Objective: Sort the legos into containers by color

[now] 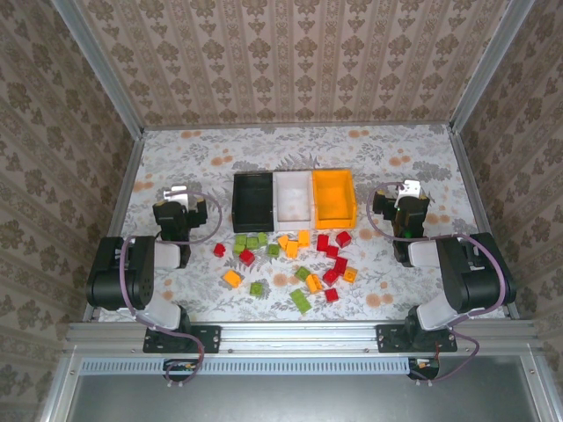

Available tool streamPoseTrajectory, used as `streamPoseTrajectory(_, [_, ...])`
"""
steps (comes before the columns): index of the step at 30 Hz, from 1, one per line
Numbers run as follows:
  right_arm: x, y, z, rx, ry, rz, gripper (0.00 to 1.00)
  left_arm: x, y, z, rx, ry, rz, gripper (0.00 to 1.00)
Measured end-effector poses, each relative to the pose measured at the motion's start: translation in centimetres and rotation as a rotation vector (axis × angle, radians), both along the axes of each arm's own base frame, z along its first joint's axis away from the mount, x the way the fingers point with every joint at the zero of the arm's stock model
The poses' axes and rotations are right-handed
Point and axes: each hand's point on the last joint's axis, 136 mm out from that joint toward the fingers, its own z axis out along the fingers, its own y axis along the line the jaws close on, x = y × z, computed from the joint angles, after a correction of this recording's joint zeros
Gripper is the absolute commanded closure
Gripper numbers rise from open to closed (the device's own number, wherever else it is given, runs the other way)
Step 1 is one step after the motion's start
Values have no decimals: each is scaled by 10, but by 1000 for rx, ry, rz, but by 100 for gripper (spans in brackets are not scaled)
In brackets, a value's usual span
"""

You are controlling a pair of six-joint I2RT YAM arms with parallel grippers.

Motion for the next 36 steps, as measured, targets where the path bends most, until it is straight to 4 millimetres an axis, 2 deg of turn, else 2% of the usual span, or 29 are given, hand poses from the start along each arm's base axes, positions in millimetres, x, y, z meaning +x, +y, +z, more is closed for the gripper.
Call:
streamPoseTrajectory(15, [1,-1,-1,11,1,12,0,0,0,0,-3,0,-3,0])
streamPoseTrajectory(18, [-2,-1,2,9,11,11,0,-4,0,6,8,4,8,0])
streamPoseTrajectory(19, [-4,-1,7,8,18,8,0,-6,-1,12,15,-1,11,0])
streamPoseTrajectory(21, [-5,-2,22,6,10,-5,0,-9,-5,38,26,-50,19,0])
streamPoseTrajectory(23, [-2,-5,48,12,-18,-27,0,-11,-7,70,18,-128,38,0])
streamPoseTrajectory(26, [3,-6,85,31,-62,-67,0,-12,2,105,-34,-212,104,0])
streamPoseTrajectory(28, [4,-7,101,46,-74,-99,0,-12,9,115,-91,-243,153,0])
streamPoseTrajectory(31, [6,-15,115,122,-62,-187,0,-9,25,117,-218,-230,254,0])
streamPoseTrajectory(36, [-2,-33,119,337,-6,-337,0,-13,63,125,-517,-292,362,0])
